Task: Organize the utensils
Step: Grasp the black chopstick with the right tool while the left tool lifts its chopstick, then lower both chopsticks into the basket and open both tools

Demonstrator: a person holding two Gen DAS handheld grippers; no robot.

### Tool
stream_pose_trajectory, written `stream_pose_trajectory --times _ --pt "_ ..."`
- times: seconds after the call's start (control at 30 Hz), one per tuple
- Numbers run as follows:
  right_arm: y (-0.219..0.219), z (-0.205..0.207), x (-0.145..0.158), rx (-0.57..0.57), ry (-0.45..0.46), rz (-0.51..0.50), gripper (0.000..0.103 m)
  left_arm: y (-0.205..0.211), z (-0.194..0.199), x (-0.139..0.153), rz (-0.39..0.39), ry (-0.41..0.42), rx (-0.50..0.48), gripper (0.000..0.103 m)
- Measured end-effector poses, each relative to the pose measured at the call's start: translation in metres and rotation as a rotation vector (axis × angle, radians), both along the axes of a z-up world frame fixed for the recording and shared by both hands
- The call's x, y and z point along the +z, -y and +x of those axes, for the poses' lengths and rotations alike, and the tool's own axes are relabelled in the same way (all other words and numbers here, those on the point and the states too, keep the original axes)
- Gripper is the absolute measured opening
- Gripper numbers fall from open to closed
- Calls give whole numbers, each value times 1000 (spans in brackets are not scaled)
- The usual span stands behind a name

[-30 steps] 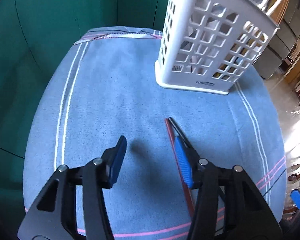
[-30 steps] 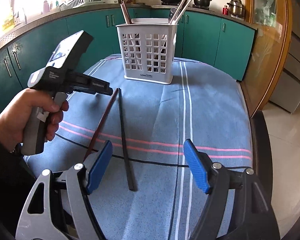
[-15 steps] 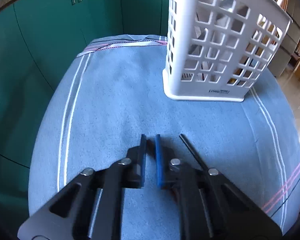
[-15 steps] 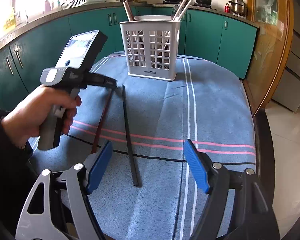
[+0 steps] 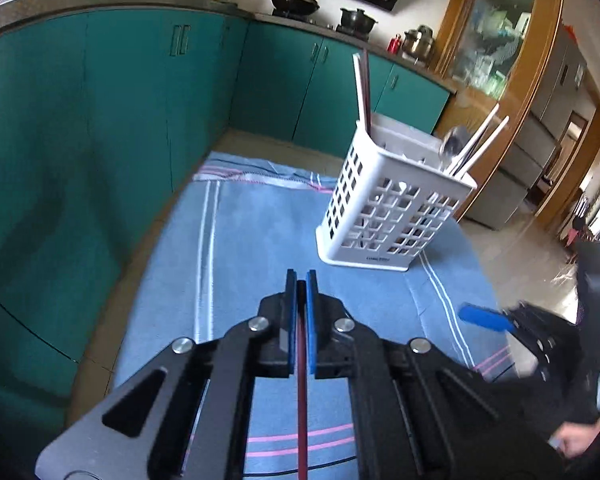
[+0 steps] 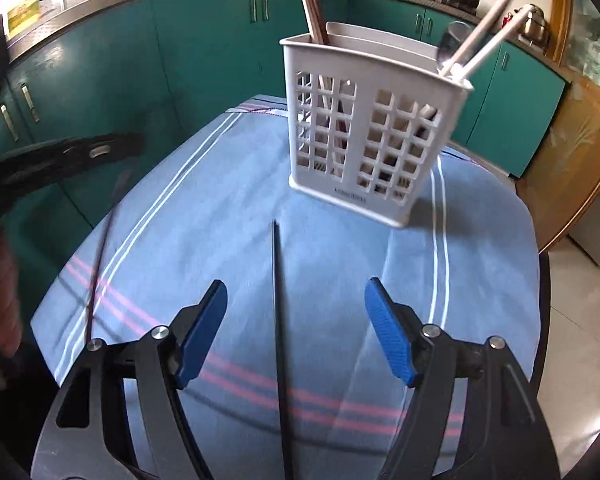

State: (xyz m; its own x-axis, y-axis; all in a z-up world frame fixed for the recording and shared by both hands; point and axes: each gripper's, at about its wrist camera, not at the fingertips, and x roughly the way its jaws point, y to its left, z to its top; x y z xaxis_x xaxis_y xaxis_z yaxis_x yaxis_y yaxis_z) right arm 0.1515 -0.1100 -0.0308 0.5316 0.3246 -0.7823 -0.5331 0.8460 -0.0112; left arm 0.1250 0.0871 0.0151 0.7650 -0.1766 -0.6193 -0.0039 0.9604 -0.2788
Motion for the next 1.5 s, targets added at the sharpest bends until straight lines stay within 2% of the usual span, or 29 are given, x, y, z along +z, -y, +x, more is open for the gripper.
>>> stream_pose_trajectory --times 0.13,0.2,0.27,0.33,0.4,0.43,0.5,0.7,0.77,0.9,1.13,1.2,1.37,1.5 --pt "-36 29 -6 69 -50 -49 67 -16 -12 18 -35 78 -7 4" --pt "-50 45 -17 89 -109 -56 50 -21 -23 31 -43 122 -5 4" --pt "-64 61 -31 101 -157 -85 42 -26 -27 37 -54 160 -17 4" --pt "-76 69 -41 111 -172 -134 35 -27 -28 39 -51 169 -25 4" --pt "-83 77 -53 120 -222 -163 19 -28 -28 40 -52 170 -20 4" --pt "-85 80 -59 119 -242 -180 17 -28 -29 40 -50 171 -21 4" --pt "-84 85 -64 99 -260 -191 5 -27 -28 40 -55 170 -30 4" --pt "-71 81 -59 58 -226 -138 4 -28 -34 44 -54 179 -35 4" --pt "-60 69 -43 64 -197 -97 4 -28 -36 45 -57 185 -36 4" --pt "-29 34 5 53 -80 -4 4 -22 -43 56 -30 207 -53 4" --pt "42 -30 83 1 105 184 4 0 -49 74 13 228 -88 4" --pt "54 -41 100 -5 129 218 4 6 -49 79 12 226 -96 4" --pt "71 -51 148 -27 225 279 4 23 -48 106 31 256 -121 4" --pt "78 -44 189 -44 293 316 4 37 -37 148 58 297 -142 4"
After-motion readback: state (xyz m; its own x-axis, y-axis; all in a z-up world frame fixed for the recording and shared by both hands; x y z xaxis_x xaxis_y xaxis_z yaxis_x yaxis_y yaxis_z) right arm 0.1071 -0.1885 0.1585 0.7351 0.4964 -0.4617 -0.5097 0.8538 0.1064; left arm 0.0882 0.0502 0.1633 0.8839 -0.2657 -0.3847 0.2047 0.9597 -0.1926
